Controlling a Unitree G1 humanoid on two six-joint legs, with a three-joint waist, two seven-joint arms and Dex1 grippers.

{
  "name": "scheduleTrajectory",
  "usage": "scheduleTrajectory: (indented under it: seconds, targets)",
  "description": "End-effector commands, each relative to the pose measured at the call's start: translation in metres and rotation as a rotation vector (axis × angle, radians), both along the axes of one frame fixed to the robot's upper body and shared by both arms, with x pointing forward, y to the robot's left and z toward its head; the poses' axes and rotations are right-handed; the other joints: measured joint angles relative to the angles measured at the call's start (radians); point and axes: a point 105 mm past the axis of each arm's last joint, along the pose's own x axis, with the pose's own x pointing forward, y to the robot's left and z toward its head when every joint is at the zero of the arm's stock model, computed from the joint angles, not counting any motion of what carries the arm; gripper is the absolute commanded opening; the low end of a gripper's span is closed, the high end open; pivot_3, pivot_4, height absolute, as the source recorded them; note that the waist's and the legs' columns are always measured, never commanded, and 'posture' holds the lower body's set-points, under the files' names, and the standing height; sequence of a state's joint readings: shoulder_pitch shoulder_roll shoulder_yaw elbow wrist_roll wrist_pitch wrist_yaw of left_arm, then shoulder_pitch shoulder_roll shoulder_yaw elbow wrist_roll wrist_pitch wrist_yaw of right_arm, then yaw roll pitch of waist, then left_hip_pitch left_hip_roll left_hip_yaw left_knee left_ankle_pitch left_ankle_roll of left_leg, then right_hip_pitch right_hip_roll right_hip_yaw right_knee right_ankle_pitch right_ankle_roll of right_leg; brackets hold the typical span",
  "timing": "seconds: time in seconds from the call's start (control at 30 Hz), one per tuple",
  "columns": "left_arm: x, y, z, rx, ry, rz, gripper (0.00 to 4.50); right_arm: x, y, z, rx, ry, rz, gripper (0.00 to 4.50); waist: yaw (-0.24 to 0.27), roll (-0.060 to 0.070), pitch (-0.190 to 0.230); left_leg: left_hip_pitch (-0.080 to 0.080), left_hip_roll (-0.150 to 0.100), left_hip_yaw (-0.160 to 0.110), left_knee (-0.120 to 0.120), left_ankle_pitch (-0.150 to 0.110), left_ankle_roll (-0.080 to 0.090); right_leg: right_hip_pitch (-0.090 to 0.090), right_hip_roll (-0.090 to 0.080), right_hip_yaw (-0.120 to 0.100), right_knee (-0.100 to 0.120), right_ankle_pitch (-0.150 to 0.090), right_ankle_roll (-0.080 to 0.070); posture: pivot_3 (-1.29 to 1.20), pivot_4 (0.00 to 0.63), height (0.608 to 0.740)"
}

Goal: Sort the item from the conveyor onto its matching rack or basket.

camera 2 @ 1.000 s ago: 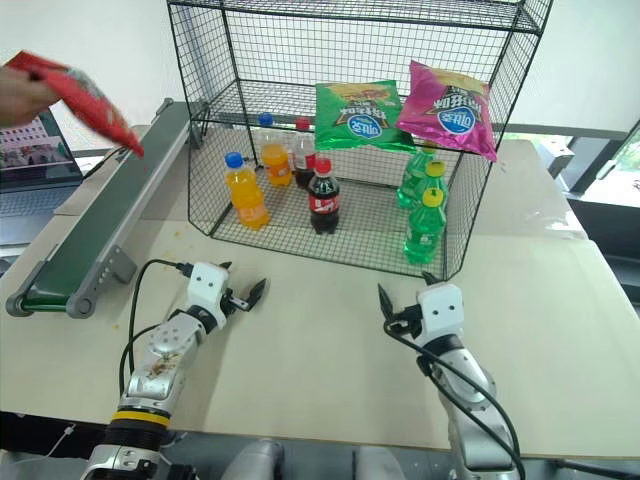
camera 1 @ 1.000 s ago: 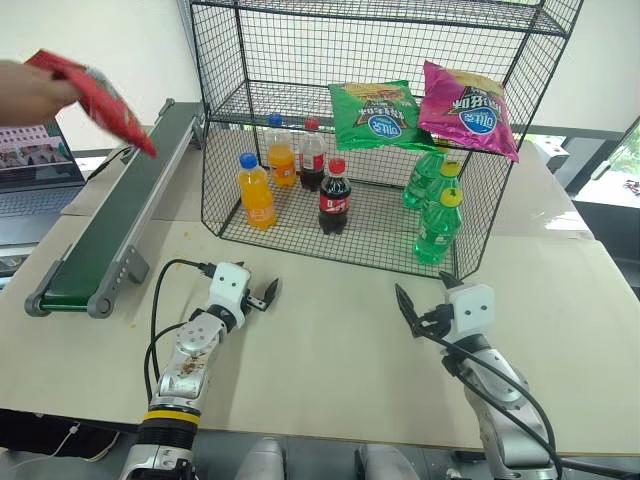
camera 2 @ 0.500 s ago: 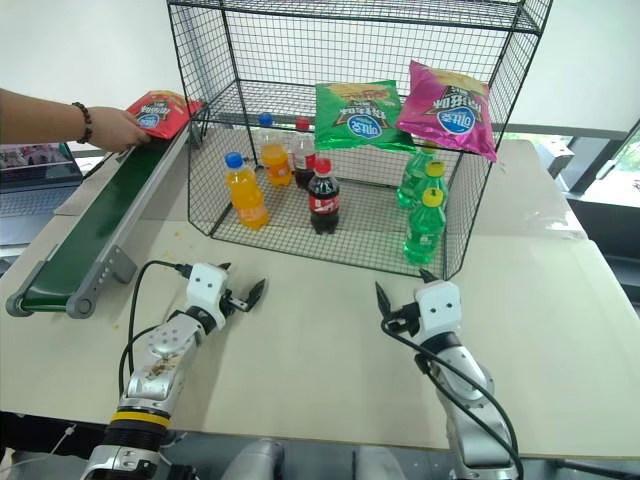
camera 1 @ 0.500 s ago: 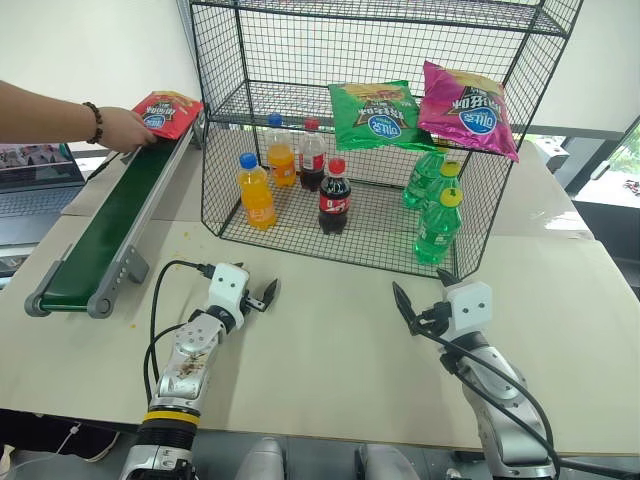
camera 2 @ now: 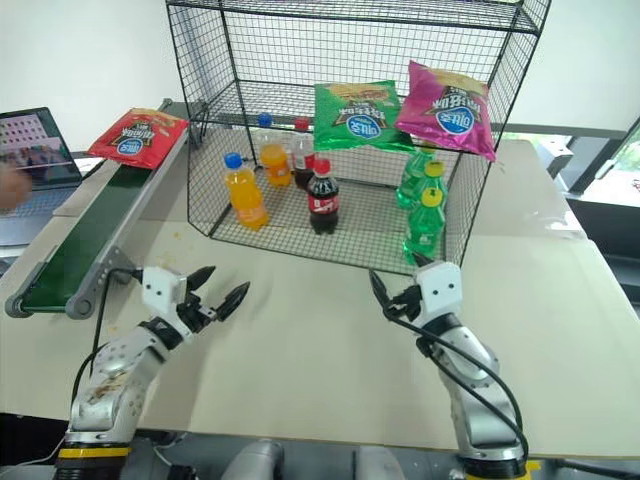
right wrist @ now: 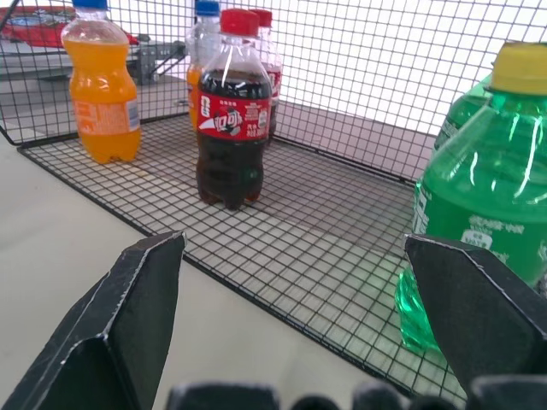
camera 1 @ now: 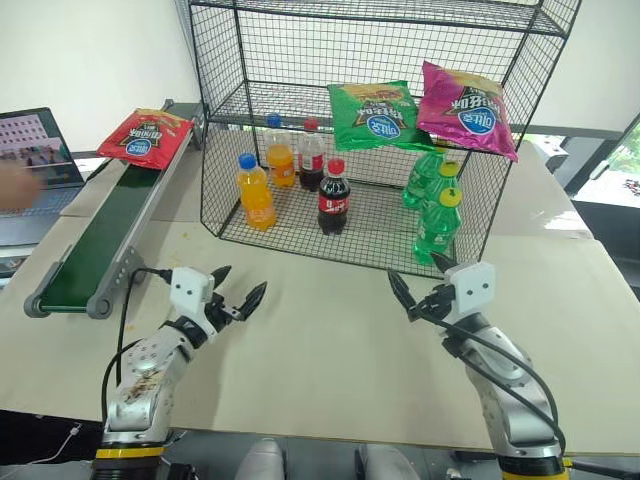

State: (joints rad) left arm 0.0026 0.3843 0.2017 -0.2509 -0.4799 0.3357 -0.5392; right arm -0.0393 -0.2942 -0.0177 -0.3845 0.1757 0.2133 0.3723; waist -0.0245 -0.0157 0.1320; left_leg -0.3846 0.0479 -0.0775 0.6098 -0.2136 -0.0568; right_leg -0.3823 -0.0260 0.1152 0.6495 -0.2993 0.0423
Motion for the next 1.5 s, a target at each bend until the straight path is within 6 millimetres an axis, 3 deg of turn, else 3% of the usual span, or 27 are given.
scheduleTrajectory:
  seconds: [0.03, 0.13, 0.2, 0.33, 0.43, 0.6, 0.73, 0.9, 1.5]
  targets:
    - [-0.026, 0.038, 0.045, -0.171, -0.028, 0.067, 4.45, -0.015, 0.015, 0.036, -0.008, -0.077, 0.215, 4.50, -0.016, 0.000, 0.000, 0.000, 0.000, 0.001, 0.000, 0.000, 0.001, 0.000, 0.000, 0.000, 0.000, 0.000, 0.000, 0.00, 0.150, 0.740]
    - [-0.039, 0.072, 0.055, -0.326, -0.010, 0.185, 4.45, -0.023, 0.031, 0.050, 0.007, -0.075, 0.388, 4.50, -0.021, 0.000, 0.000, 0.002, 0.001, 0.000, 0.000, -0.001, 0.002, 0.001, 0.000, -0.001, 0.001, 0.000, 0.000, 0.00, 0.150, 0.740]
    - [-0.045, 0.084, 0.059, -0.398, -0.002, 0.222, 4.45, -0.026, 0.039, 0.054, 0.001, -0.075, 0.463, 4.50, -0.021, 0.000, 0.001, 0.006, 0.001, -0.001, 0.000, -0.001, 0.002, 0.006, 0.001, -0.001, 0.000, 0.000, 0.000, 0.00, 0.150, 0.740]
    - [-0.073, 0.126, 0.064, -0.694, -0.013, 0.367, 4.45, -0.038, 0.063, 0.070, -0.004, -0.093, 0.690, 4.50, -0.020, -0.004, 0.003, 0.012, 0.001, -0.001, 0.000, -0.002, 0.002, 0.013, 0.000, -0.001, -0.002, -0.002, 0.001, 0.00, 0.150, 0.740]
    - [-0.092, 0.158, 0.051, -0.850, -0.024, 0.527, 4.45, -0.045, 0.076, 0.078, 0.000, -0.104, 0.813, 4.50, -0.018, -0.004, 0.003, 0.012, 0.001, -0.001, 0.000, -0.003, 0.003, 0.013, 0.000, -0.001, -0.002, -0.002, 0.001, 0.00, 0.150, 0.740]
    - [-0.110, 0.191, 0.034, -1.034, -0.059, 0.682, 4.45, -0.052, 0.092, 0.083, -0.021, -0.120, 0.955, 4.50, -0.010, -0.005, 0.003, 0.012, 0.000, -0.001, 0.000, -0.003, 0.004, 0.013, 0.000, -0.002, -0.003, -0.002, 0.001, 0.00, 0.150, 0.740]
    - [-0.110, 0.193, 0.024, -1.083, 0.037, 0.656, 4.45, -0.053, 0.098, 0.093, -0.042, -0.150, 1.037, 4.50, -0.009, -0.007, 0.003, 0.012, 0.001, -0.001, 0.000, -0.003, 0.003, 0.013, 0.000, -0.002, -0.002, -0.002, 0.000, 0.00, 0.150, 0.740]
    - [-0.105, 0.202, 0.028, -1.159, 0.034, 0.633, 4.45, -0.053, 0.103, 0.098, -0.058, -0.173, 1.075, 4.50, -0.006, -0.007, 0.003, 0.012, 0.001, -0.001, 0.000, -0.003, 0.003, 0.012, 0.000, -0.003, -0.003, -0.002, 0.000, 0.00, 0.150, 0.740]
    - [-0.088, 0.195, 0.024, -1.121, 0.103, 0.580, 4.45, -0.054, 0.109, 0.111, -0.043, -0.219, 1.067, 4.50, -0.012, -0.007, 0.003, 0.012, 0.001, -0.001, -0.002, -0.004, 0.002, 0.011, 0.000, -0.003, -0.003, -0.002, 0.000, 0.00, 0.150, 0.740]
